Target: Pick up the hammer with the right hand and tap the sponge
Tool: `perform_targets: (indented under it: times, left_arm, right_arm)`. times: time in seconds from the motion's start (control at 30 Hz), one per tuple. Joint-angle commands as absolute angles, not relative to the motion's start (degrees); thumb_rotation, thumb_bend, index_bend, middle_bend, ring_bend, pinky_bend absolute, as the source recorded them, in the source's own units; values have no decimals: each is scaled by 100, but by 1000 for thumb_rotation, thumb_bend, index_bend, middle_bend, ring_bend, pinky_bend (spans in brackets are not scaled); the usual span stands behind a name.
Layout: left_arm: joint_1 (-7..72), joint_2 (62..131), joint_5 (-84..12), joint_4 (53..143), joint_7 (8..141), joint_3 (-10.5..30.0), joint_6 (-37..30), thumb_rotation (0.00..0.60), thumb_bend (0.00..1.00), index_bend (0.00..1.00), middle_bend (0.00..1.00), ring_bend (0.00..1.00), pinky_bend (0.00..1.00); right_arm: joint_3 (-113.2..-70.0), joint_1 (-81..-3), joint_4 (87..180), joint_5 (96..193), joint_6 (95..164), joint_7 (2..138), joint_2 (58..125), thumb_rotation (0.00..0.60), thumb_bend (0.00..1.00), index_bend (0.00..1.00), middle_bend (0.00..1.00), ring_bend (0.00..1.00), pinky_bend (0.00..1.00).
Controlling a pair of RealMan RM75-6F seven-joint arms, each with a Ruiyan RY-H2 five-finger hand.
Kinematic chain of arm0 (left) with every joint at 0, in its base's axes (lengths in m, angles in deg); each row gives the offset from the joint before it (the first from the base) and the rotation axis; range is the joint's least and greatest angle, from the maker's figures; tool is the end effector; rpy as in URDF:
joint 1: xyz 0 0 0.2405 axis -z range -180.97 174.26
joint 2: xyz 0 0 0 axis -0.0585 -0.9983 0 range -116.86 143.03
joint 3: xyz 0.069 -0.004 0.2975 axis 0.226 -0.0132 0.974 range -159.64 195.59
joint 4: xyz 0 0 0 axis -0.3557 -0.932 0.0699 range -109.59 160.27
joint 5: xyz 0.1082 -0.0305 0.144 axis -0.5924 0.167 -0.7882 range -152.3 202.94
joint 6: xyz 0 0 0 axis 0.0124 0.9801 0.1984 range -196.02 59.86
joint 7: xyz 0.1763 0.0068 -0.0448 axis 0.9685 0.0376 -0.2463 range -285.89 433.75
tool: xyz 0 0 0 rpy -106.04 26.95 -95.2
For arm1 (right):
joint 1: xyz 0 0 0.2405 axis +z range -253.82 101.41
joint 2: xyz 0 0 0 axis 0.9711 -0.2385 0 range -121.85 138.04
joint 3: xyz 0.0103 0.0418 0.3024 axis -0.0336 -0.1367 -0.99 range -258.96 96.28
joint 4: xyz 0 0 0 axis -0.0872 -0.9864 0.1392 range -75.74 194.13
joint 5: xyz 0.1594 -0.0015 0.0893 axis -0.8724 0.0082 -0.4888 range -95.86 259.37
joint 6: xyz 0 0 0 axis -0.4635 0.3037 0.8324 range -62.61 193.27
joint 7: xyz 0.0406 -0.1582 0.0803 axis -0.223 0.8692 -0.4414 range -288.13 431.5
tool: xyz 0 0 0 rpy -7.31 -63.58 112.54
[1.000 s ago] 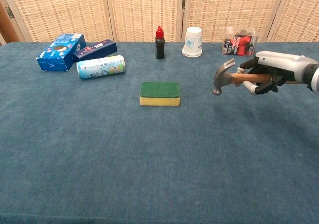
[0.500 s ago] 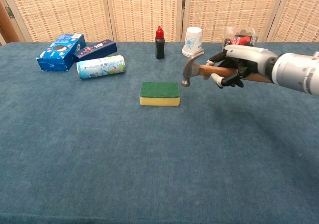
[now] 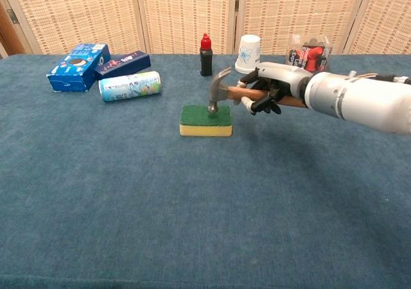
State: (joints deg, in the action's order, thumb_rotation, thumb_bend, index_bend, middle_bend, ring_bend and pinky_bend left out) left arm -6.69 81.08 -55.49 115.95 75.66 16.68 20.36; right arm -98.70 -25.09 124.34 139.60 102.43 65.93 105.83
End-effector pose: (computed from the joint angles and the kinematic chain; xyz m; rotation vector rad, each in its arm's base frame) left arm -0.3872 0.1616 0.1946 -1.2066 -1.0004 -0.7680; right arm -0.1566 -0.4652 -0.0569 1.7364 -1.4606 1.0271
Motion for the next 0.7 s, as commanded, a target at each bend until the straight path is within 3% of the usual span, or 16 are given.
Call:
perform_targets:
  times: [0.03,0.7]
  left_arm:
    - [-675,8118,-5546,11580,7551,1670,2028,600,317,82,126,135,0]
    - [-651,8135,-5649,11657,7641,1667,2035,600,318,82,126,135,0]
  right_arm:
    - [-9829,-2404,12246,13799,10128,6760,10724,600,819,665,770,701,727]
    - [-9913,-2730,12907,14265,10624,6340,10197,600,819,673,774,710,727]
